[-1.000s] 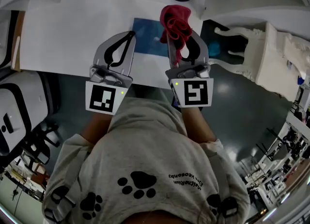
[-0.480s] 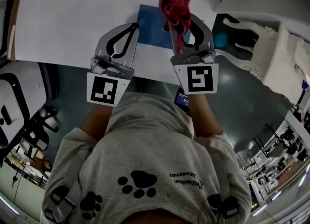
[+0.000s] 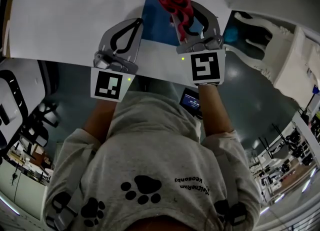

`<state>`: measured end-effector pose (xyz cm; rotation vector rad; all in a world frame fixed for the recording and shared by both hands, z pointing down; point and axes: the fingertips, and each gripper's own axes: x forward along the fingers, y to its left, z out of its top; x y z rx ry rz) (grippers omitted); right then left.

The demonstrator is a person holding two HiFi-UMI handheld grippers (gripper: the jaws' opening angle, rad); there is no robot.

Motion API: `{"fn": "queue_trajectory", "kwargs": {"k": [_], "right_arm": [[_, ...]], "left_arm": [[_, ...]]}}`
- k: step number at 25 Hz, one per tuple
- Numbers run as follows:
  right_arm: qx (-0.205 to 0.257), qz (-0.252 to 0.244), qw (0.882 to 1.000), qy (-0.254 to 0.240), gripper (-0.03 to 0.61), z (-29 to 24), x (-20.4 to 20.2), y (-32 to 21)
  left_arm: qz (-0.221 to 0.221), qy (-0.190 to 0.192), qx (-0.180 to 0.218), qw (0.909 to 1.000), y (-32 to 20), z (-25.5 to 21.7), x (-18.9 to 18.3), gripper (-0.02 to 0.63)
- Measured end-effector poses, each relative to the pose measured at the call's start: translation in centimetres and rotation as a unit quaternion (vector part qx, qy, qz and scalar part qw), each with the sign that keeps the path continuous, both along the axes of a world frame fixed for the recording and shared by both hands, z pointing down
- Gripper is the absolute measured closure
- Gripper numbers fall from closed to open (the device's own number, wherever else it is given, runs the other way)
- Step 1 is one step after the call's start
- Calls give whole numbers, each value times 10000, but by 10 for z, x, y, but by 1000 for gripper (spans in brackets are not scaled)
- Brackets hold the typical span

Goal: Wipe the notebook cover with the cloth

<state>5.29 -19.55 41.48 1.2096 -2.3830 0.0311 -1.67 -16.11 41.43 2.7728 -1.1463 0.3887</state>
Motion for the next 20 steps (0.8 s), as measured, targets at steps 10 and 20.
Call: {"fn": "queue_trajectory", "kwargs": {"k": [10, 20], "right_arm": [[-614, -784, 9925, 705, 491, 45, -22, -2], [-1236, -1710, 9587, 1906, 492, 95, -45, 6]], "left_arm": [[9, -274, -283, 9992, 3, 33, -3, 617], [108, -398, -846, 9956, 19, 72, -4, 617]]}}
